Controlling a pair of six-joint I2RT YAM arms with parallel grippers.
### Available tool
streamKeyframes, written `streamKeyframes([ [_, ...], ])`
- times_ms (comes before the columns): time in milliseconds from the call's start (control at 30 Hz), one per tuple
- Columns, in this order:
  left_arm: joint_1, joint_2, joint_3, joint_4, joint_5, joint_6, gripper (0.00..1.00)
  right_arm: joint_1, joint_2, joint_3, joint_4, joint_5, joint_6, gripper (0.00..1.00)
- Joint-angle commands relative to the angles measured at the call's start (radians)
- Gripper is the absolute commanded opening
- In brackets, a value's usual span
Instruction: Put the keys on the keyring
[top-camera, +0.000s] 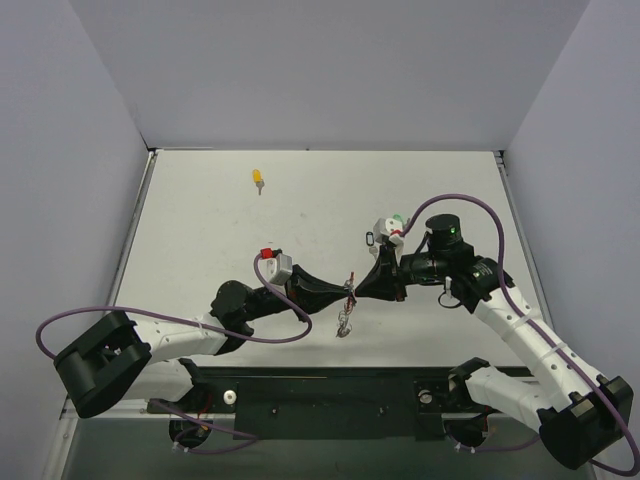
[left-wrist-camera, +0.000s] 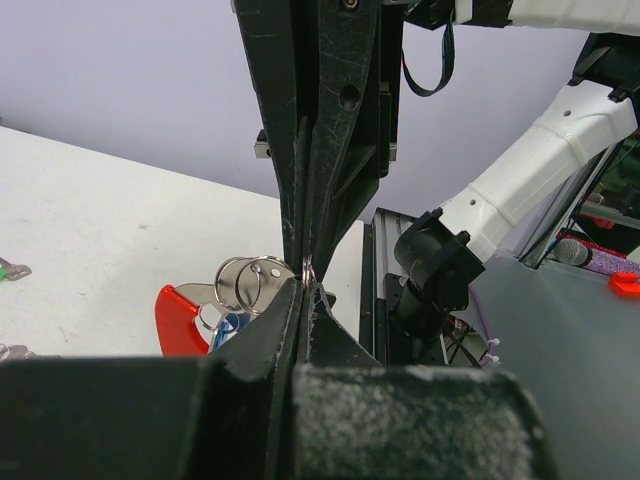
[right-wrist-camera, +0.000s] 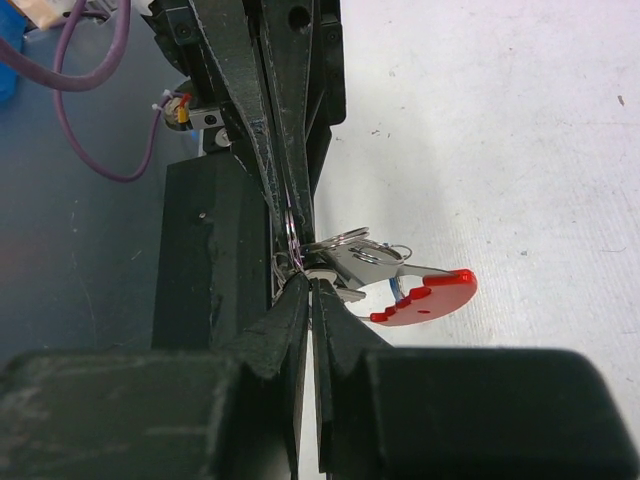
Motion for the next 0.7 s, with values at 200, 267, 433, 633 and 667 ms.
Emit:
streamKeyframes([
  [200, 0.004, -0.031, 0.043, 0.376, -0.020, 0.011, 0.00, 0.032, 0.000, -0.029, 0.049, -0.035, -0.001, 0.00],
  [267, 0.006, -0.031, 0.046, 0.376, -0.018, 0.011, 0.00, 0.035, 0.000, -0.035, 0.057, -0.034, 0.007, 0.00],
  [433, 0.006, -0.030, 0.050, 0.374, -0.012, 0.011, 0.00, 0.046, 0.003, -0.044, 0.072, -0.026, 0.023, 0.00],
  [633, 0.004, -0.027, 0.052, 0.374, -0.001, 0.005, 0.00, 0.047, 0.005, -0.047, 0.097, -0.020, 0.053, 0.00],
  [667, 0.004, -0.028, 0.052, 0.374, -0.001, 0.005, 0.00, 0.047, 0.002, -0.046, 0.097, -0.018, 0.057, 0.00],
])
